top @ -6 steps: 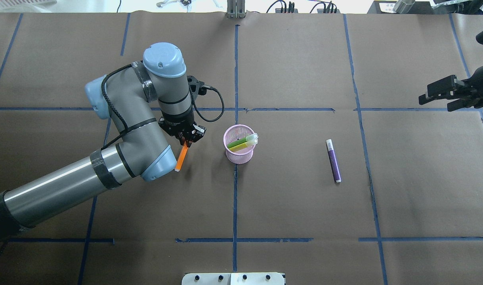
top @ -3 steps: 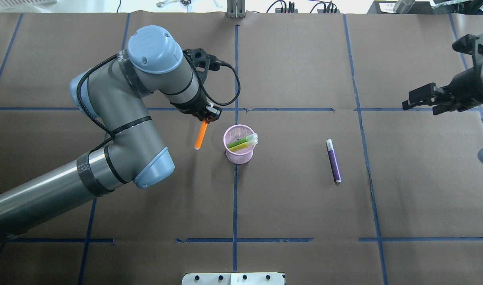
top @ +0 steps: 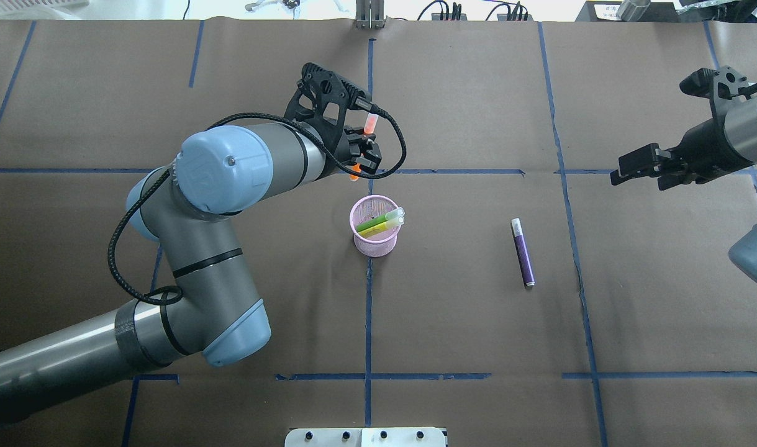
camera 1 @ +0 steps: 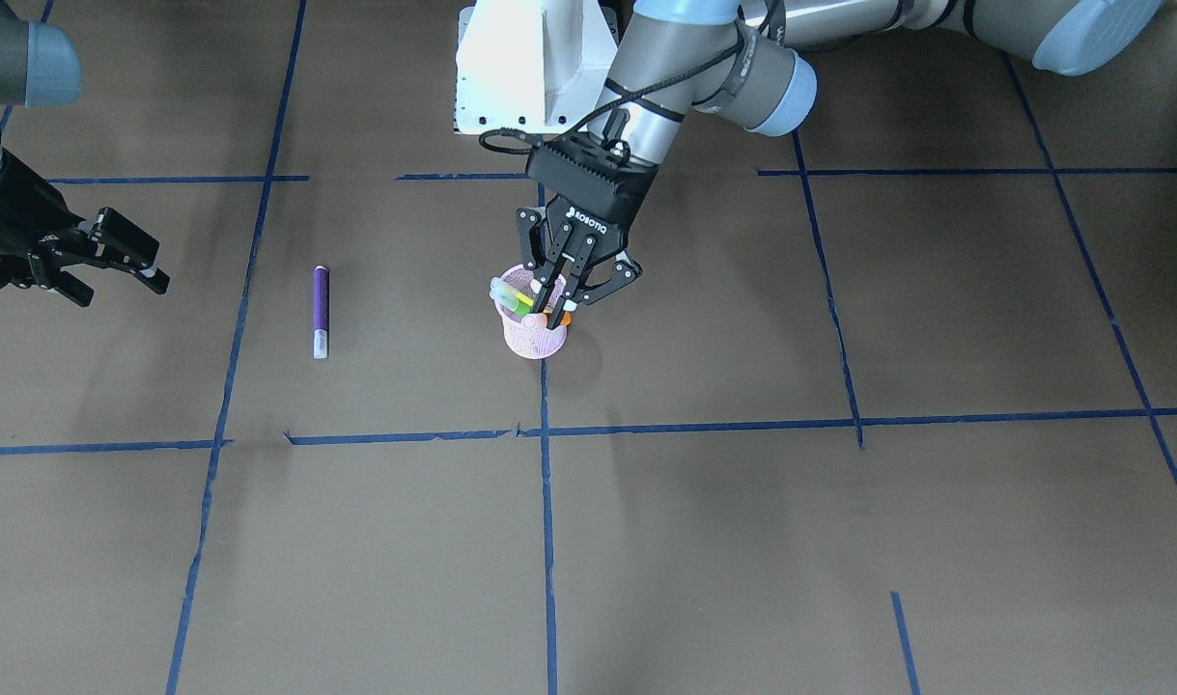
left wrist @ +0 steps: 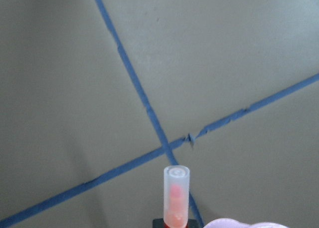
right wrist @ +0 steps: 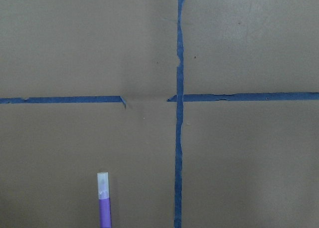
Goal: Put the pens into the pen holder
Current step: 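Carry the orange marker over the cup and release it inside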
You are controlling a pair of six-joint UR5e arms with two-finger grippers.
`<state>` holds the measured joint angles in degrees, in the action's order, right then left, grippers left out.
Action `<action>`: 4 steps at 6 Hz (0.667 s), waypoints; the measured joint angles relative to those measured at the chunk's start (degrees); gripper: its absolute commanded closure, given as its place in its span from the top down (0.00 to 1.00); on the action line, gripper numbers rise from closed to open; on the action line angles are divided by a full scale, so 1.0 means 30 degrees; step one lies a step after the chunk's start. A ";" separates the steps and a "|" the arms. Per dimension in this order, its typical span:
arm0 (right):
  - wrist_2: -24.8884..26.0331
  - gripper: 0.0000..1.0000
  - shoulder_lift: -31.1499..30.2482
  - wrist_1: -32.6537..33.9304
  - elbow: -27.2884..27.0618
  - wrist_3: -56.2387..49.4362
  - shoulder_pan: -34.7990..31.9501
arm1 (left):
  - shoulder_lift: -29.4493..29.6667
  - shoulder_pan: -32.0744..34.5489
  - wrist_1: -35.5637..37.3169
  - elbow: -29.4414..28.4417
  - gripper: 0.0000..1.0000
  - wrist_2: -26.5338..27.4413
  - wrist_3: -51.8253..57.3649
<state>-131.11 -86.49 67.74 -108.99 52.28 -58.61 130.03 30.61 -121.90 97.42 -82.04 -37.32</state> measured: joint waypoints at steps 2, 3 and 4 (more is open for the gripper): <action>0.0015 0.98 0.0013 -0.0003 0.0035 0.0027 0.0358 | -0.0059 -0.1872 -0.0363 0.0336 0.00 0.3968 0.0498; 0.0020 0.98 0.0096 0.0002 0.0049 0.0033 0.0502 | -0.0259 -0.3237 -0.1069 0.0205 0.00 0.6446 0.0513; 0.0022 0.98 0.0252 0.0033 0.0057 0.0155 0.0678 | -0.0703 -0.4027 -0.1991 0.0049 0.00 0.8103 0.0507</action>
<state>-131.05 -85.73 67.84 -108.82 52.74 -56.57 127.92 18.52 -127.87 97.57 -57.73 -35.80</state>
